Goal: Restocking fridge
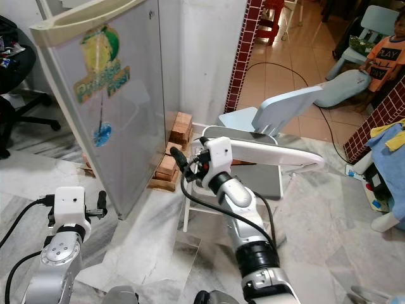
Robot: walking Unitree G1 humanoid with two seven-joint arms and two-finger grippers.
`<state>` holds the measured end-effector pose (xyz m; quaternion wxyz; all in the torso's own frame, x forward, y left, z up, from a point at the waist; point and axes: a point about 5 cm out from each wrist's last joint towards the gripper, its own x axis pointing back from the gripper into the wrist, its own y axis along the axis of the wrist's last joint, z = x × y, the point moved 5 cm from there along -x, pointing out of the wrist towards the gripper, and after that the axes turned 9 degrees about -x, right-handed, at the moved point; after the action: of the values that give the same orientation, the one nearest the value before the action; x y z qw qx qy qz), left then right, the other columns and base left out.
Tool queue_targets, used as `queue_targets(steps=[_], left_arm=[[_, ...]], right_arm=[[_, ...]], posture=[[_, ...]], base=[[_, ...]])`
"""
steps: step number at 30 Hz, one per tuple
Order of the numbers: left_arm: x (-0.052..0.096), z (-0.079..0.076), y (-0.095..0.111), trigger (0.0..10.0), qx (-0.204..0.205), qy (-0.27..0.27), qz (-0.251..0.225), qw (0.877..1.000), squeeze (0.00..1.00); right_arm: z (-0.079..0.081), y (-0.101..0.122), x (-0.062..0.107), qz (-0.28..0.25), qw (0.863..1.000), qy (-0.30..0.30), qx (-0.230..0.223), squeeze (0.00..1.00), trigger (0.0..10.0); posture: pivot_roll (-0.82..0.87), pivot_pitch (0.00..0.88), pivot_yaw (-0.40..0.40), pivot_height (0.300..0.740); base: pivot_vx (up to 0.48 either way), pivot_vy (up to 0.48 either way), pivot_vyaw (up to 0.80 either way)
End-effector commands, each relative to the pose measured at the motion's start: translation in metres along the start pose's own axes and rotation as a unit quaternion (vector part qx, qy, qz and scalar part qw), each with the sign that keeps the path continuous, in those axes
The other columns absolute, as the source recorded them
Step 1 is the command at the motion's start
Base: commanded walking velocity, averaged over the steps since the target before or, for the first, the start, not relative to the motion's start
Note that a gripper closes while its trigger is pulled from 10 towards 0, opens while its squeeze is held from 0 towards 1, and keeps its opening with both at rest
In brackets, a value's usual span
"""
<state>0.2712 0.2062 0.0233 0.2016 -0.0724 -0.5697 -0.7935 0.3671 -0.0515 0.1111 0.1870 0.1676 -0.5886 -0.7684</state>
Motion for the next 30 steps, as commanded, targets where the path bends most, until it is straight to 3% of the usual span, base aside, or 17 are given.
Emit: queue_targets(steps=[1,4,7,13,16,18,19,20,21,22,23,24,26,27,29,30], left_arm=[[-0.001,0.005,-0.003,10.0,0.005,0.016,0.009,1.000,0.00],[0.000,0.008,-0.007,10.0,0.005,0.022,0.017,1.000,0.00],[0.001,0.011,-0.011,10.0,0.004,0.031,0.026,0.999,0.00],[0.002,0.010,-0.013,10.0,0.004,0.035,0.030,0.999,0.00],[0.002,0.011,-0.014,10.0,0.005,0.039,0.032,0.999,0.00],[0.002,0.012,-0.014,10.0,0.007,0.040,0.033,0.999,0.00],[0.002,0.012,-0.014,10.0,0.007,0.040,0.033,0.999,0.00],[0.001,0.011,-0.014,10.0,0.007,0.040,0.033,0.999,0.00],[0.001,0.011,-0.014,10.0,0.008,0.038,0.032,0.999,0.00],[0.001,0.011,-0.013,10.0,0.008,0.037,0.032,0.999,0.00],[0.001,0.011,-0.013,10.0,0.008,0.037,0.032,0.999,0.00],[0.000,0.009,-0.012,10.0,0.009,0.033,0.030,0.999,0.00],[-0.001,0.007,-0.011,10.0,0.008,0.027,0.028,0.999,0.00],[-0.002,0.007,-0.011,10.0,0.009,0.025,0.028,0.999,0.00],[-0.003,0.006,-0.010,10.0,0.008,0.023,0.027,0.999,0.00],[-0.003,0.006,-0.011,10.0,0.008,0.022,0.027,0.999,0.00]], right_arm=[[0.007,0.015,-0.017,-0.015,1.000,-0.004,0.009,0.00,10.0],[0.016,0.021,-0.033,-0.014,1.000,-0.009,-0.003,0.00,10.0],[0.035,0.032,-0.053,-0.019,1.000,0.000,0.007,0.00,10.0],[0.064,0.051,-0.075,-0.028,0.999,0.016,-0.004,0.00,10.0],[0.070,0.051,-0.080,-0.022,0.999,0.020,-0.028,0.00,10.0],[0.081,0.045,-0.082,-0.008,0.994,0.043,-0.097,0.00,10.0],[0.081,0.045,-0.082,-0.008,0.994,0.043,-0.097,0.00,10.0],[0.092,0.044,-0.081,-0.006,0.989,0.071,-0.127,0.00,10.0],[0.123,0.045,-0.076,0.010,0.962,0.158,-0.221,0.00,10.0],[0.145,0.051,-0.069,0.017,0.933,0.222,-0.284,0.00,10.0],[0.145,0.051,-0.069,0.017,0.933,0.222,-0.284,0.00,10.0],[0.192,0.082,-0.032,0.017,0.824,0.412,-0.389,0.00,10.0],[0.220,0.117,0.039,0.005,0.706,0.606,-0.367,0.00,10.0],[0.226,0.123,0.068,0.004,0.663,0.663,-0.348,0.00,10.0],[0.225,0.117,0.070,0.011,0.671,0.660,-0.338,0.00,10.0],[0.223,0.109,0.060,0.020,0.692,0.638,-0.337,0.00,10.0]], posture=[[0.20,0.000,-0.060,0.740],[0.21,0.000,-0.067,0.740],[0.23,0.000,-0.081,0.740],[0.25,0.000,-0.094,0.740],[0.26,0.000,-0.101,0.740],[0.26,0.000,-0.103,0.740],[0.26,0.000,-0.103,0.740],[0.26,0.000,-0.104,0.740],[0.26,0.000,-0.104,0.740],[0.26,0.000,-0.104,0.740],[0.26,0.000,-0.104,0.740],[0.26,0.000,-0.105,0.740],[0.26,0.000,-0.105,0.740],[0.26,0.000,-0.104,0.740],[0.26,0.000,-0.103,0.740],[0.25,0.000,-0.101,0.740]], base=[[0.000,0.000,0.00],[0.000,0.000,0.00],[0.000,0.000,0.00],[0.000,0.000,0.00],[0.000,0.000,0.00],[0.000,0.000,0.00],[0.000,0.000,0.00],[0.000,0.000,0.00],[0.000,0.000,0.00],[0.000,0.000,0.00],[0.000,0.000,0.00],[0.000,0.000,0.00],[0.000,0.000,0.00],[0.000,0.000,0.00],[0.000,0.000,0.00],[0.000,0.000,0.00]])
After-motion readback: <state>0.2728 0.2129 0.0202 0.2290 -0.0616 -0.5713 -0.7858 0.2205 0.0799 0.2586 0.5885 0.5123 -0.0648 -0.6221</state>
